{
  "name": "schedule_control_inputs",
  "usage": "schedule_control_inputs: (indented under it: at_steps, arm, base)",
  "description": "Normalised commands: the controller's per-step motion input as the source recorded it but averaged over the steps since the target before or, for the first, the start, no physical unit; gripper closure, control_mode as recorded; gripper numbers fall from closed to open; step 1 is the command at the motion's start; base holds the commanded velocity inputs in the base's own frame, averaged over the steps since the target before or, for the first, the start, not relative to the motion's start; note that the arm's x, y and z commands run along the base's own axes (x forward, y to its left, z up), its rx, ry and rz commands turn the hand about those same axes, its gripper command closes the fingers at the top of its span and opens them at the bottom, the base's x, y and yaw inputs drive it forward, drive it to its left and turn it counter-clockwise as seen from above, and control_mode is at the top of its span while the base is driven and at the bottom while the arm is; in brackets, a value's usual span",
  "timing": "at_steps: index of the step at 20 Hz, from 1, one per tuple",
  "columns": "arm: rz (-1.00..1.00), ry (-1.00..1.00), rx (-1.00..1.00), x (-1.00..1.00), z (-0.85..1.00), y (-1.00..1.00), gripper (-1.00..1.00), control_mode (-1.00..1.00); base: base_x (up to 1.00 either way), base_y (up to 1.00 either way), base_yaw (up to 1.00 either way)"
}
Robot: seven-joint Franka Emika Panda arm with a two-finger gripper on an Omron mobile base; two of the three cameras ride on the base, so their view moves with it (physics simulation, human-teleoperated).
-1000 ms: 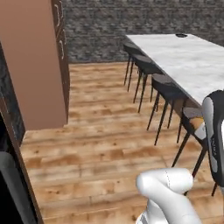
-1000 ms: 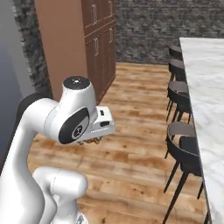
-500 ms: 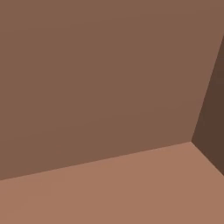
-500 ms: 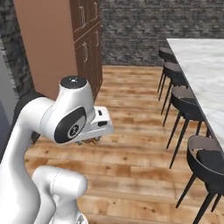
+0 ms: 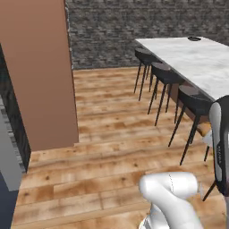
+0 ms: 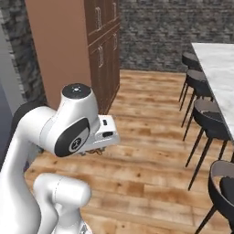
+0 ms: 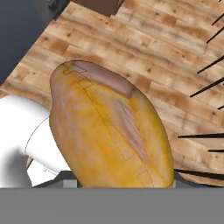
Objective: Take the chicken drumstick from the fridge and place it on the digital scale on the counter by the fridge. Wait a few seconds for a reading, then move it to the plate on the dining counter.
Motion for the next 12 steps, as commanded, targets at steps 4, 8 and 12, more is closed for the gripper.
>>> schedule_control_inputs:
  at_steps: [4,8,12]
  arm:
    - [0.00,0.00,0.00,0.00,0.00,0.00,1.00,1.00]
    - [0.00,0.00,0.00,0.00,0.00,0.00,1.00,1.00]
    - [0.00,0.00,0.00,0.00,0.00,0.00,1.00,1.00]
  base:
    - [1.00,-0.70,0.51]
    - [1.00,-1.00,0.25]
    - [1.00,-0.64,0.01]
